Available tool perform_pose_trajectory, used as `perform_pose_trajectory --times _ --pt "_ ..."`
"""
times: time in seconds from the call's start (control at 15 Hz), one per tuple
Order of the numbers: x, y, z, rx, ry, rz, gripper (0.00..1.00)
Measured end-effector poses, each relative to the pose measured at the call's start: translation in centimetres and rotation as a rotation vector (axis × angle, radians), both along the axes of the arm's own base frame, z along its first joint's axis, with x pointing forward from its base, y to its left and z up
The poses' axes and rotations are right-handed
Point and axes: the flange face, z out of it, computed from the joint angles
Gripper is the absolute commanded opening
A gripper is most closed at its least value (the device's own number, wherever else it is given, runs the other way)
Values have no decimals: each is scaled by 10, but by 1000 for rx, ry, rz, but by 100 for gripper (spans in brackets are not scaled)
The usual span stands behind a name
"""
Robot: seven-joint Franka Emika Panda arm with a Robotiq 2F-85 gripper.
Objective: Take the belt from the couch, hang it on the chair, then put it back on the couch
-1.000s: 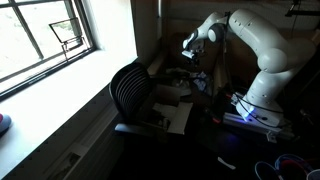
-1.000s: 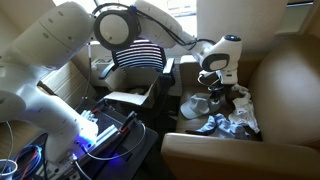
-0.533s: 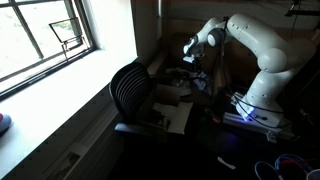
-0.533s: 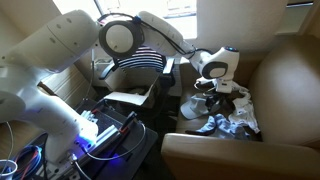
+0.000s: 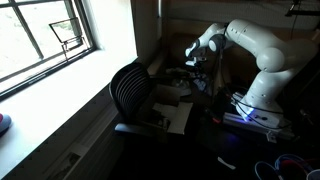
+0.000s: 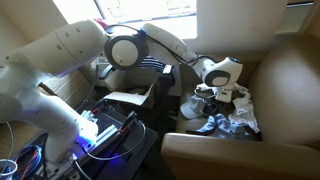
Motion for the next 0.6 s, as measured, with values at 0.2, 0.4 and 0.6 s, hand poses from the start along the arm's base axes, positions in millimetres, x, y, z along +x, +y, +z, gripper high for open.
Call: perform_pose_trajectory --times 0.2,0.4,0.6 --pt "22 11 -6 -119 -144 69 100" --pt "32 50 -26 -135 -167 160 100" --pt "34 64 -30 -132 -158 179 100"
